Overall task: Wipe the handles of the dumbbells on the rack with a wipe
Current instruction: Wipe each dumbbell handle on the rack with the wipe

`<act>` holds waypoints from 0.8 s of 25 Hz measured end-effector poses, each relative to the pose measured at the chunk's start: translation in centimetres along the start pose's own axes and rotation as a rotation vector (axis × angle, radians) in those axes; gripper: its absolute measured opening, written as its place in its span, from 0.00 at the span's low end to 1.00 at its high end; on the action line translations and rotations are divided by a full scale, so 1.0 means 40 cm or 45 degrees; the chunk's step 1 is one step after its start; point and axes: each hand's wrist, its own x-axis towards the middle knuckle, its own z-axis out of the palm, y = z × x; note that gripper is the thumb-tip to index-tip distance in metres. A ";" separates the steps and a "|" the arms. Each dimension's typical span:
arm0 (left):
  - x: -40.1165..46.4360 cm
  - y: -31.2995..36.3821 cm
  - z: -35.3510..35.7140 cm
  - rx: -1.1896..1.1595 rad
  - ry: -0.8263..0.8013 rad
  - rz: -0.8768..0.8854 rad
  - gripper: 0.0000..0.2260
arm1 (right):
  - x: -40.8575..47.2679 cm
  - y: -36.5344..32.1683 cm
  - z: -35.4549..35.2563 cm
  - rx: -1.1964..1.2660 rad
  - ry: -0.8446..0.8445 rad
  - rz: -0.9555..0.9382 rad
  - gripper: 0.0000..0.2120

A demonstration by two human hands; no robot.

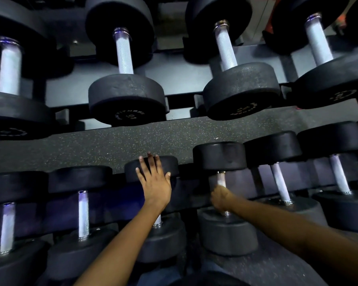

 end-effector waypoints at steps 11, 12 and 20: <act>-0.005 -0.020 -0.023 -0.091 -0.035 0.102 0.34 | -0.178 0.028 0.105 1.452 0.516 0.497 0.23; -0.004 -0.021 -0.024 -0.074 -0.038 0.108 0.34 | -0.164 0.004 0.105 1.663 0.667 0.815 0.22; -0.007 0.003 -0.042 0.014 -0.162 -0.039 0.32 | -0.068 -0.049 0.023 1.824 0.903 0.764 0.22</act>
